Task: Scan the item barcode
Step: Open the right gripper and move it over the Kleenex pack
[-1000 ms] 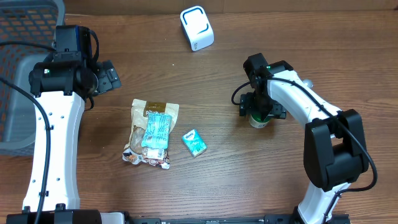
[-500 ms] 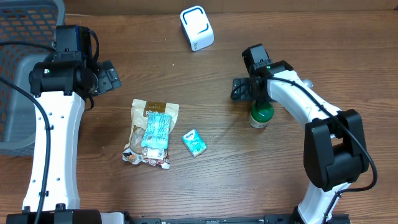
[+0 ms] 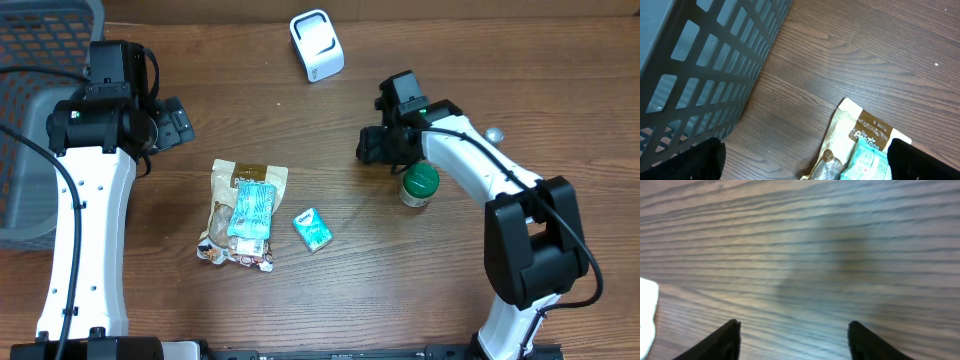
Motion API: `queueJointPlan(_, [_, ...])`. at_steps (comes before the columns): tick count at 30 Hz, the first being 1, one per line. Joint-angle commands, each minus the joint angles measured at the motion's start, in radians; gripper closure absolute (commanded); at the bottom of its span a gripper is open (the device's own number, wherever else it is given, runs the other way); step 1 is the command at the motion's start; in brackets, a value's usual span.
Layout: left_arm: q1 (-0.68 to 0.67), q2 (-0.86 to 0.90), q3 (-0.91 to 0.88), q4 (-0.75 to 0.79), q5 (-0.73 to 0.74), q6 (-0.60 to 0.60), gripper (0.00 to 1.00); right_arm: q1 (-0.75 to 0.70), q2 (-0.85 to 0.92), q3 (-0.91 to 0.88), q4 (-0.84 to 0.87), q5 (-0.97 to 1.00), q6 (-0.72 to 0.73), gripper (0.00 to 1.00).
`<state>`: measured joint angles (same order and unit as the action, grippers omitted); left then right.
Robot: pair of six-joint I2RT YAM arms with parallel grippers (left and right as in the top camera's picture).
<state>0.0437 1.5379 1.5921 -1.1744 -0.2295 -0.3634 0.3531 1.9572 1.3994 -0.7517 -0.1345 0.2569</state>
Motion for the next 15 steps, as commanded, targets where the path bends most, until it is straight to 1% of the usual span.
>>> queueJointPlan(1, [0.002, -0.005, 0.009, 0.003, -0.013, 0.012, 0.0, 0.03, -0.01, 0.0, -0.002, -0.036, 0.0, 0.39])
queueJointPlan(2, [0.002, -0.005, 0.009, 0.003, -0.013, 0.012, 0.0, 0.036, -0.01, 0.0, -0.003, -0.035, 0.0, 0.39])
queueJointPlan(3, [0.002, -0.005, 0.009, 0.004, -0.013, 0.012, 0.01, 0.046, -0.01, 0.0, -0.006, -0.035, 0.0, 0.43])
queueJointPlan(4, [0.002, -0.005, 0.009, 0.003, -0.013, 0.012, 0.0, 0.048, -0.01, 0.0, -0.009, -0.035, 0.0, 0.45])
queueJointPlan(6, [0.002, -0.005, 0.009, 0.003, -0.013, 0.012, 0.0, 0.058, -0.01, 0.0, -0.021, -0.029, 0.0, 0.46])
queueJointPlan(8, [0.002, -0.005, 0.009, 0.003, -0.013, 0.012, 0.01, 0.059, -0.01, 0.0, -0.04, 0.016, 0.005, 0.48])
queueJointPlan(10, [0.002, -0.005, 0.009, 0.003, -0.013, 0.012, 0.0, 0.059, -0.01, 0.0, -0.068, 0.082, 0.006, 0.48])
queueJointPlan(15, [0.002, -0.005, 0.009, 0.003, -0.013, 0.012, 0.01, 0.044, -0.01, 0.0, -0.245, 0.308, 0.092, 0.48])
